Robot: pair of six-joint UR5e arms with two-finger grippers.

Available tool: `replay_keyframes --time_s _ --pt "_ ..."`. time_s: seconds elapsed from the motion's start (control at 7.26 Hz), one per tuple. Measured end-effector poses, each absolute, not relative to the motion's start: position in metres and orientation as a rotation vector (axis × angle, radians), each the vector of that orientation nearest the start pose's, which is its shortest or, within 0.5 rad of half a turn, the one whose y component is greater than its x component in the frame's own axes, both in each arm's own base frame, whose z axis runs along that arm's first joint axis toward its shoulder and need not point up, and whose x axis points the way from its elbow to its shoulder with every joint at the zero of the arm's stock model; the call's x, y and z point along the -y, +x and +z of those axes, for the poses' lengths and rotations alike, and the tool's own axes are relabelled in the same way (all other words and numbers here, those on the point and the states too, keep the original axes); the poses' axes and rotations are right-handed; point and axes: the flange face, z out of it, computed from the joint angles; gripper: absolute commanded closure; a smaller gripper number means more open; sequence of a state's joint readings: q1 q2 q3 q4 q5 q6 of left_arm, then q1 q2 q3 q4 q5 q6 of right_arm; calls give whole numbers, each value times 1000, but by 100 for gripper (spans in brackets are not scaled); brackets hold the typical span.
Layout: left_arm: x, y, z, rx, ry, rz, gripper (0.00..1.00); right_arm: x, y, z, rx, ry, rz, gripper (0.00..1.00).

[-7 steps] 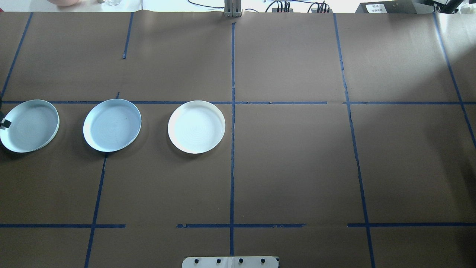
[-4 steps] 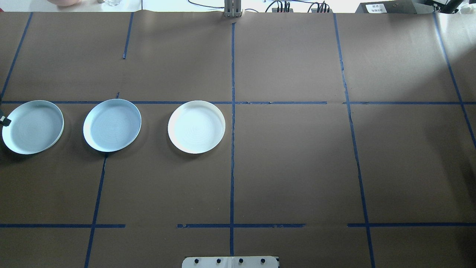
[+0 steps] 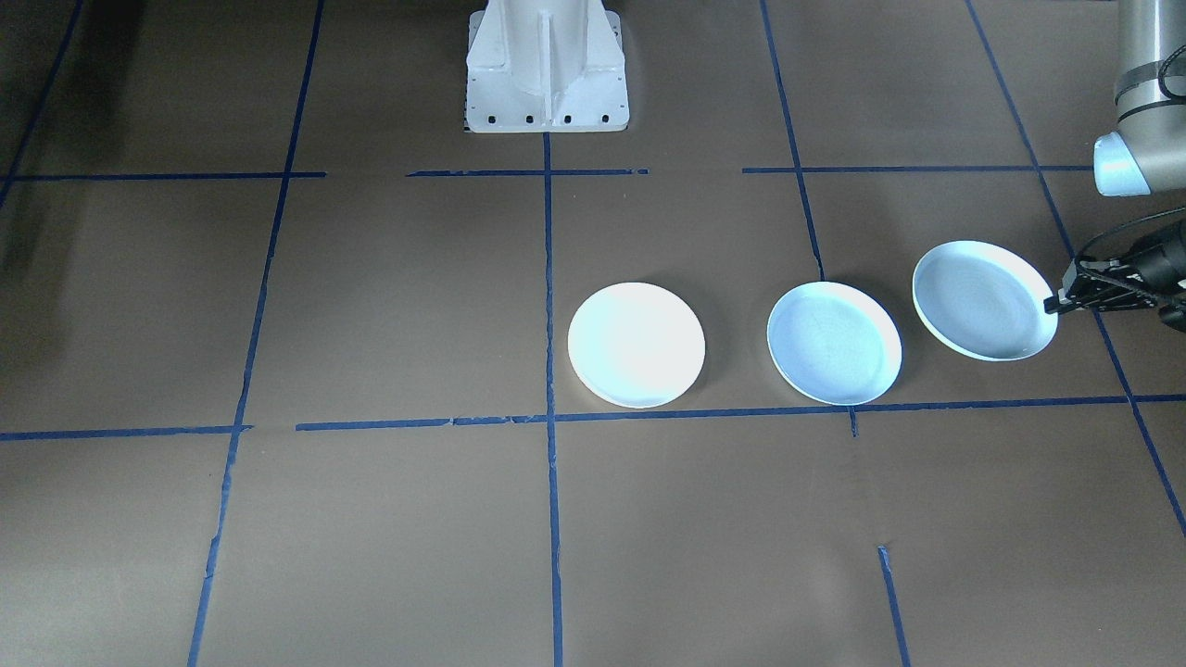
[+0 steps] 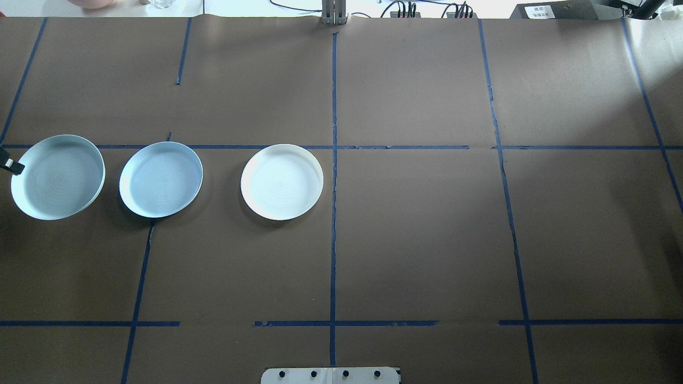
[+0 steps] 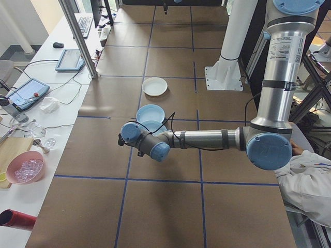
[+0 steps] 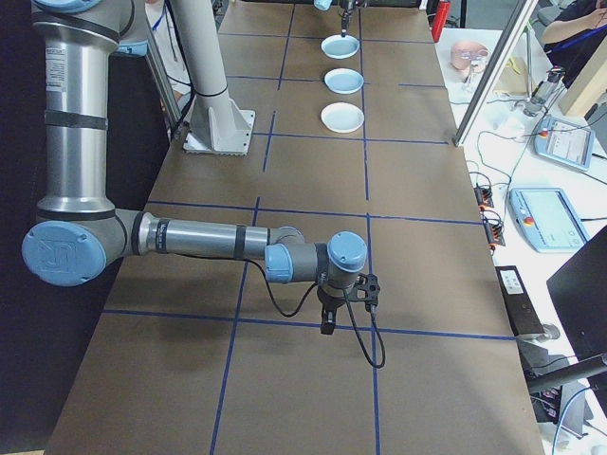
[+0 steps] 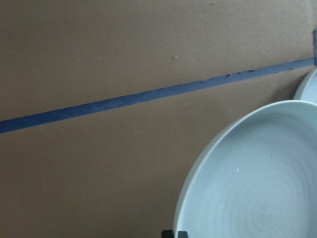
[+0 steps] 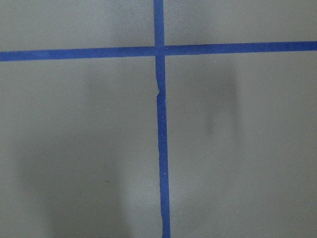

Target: Stack plate in center

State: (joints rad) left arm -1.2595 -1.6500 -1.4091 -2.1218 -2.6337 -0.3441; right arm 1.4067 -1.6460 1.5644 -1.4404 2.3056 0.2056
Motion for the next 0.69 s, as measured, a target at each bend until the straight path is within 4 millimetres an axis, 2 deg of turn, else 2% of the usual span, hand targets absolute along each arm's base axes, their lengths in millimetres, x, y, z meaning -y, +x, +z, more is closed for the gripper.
replay_keyframes --time_s 0.14,0.28,0.55,0.69 --pt "524 128 594 -1139 54 197 100 467 -10 687 731 -89 22 0" --pt "525 146 573 -1150 36 193 100 467 -9 687 731 -89 22 0" --pt "527 201 538 -1159 -26 219 100 467 -10 687 731 -89 22 0" --pt "529 222 533 -1158 -53 232 100 467 -10 687 731 -89 22 0"
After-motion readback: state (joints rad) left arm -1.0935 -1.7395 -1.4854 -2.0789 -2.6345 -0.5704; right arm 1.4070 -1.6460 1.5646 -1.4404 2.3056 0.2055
